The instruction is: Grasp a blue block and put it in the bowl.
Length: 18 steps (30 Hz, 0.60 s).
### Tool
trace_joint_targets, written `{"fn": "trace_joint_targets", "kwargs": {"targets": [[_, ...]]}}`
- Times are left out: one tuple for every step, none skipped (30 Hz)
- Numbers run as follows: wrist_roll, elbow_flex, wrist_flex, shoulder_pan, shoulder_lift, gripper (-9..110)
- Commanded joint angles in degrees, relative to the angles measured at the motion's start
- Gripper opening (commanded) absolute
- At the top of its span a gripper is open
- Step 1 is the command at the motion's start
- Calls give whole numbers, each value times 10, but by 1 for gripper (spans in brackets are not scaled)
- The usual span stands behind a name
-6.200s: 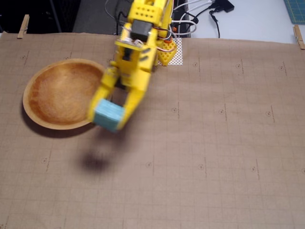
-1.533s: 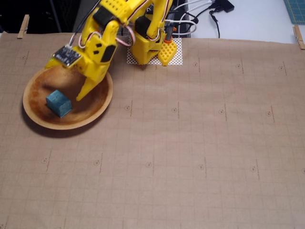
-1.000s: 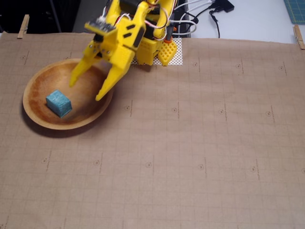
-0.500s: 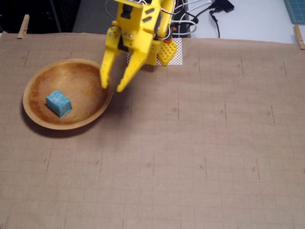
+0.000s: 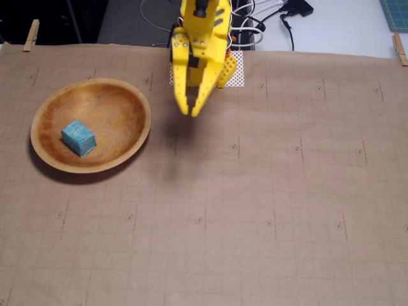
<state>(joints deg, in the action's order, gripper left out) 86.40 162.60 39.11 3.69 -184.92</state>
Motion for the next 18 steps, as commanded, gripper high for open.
{"fn": "trace_joint_targets", "kwargs": {"targets": [[2,20,2,-19,-52,1],[2,30,2,-25,-65,1],[2,39,2,-32,-76,1],[2,44,2,-37,-78,1],[2,52,2,-42,-84,1],[2,59,2,-47,-87,1],[3,66,2,-50,-88,1],[3,73,2,-52,-88,1],[3,79,2,-52,-88,0],[3,86,3,-52,-88,0],[3,92,3,-52,-88,0],[3,98,6,-53,-91,0],[4,101,16,-53,-96,0],[4,101,30,-53,-96,0],[4,100,49,-53,-97,0],[4,99,65,-53,-97,0],[4,99,78,-53,-98,0],[4,99,88,-53,-98,0]]}}
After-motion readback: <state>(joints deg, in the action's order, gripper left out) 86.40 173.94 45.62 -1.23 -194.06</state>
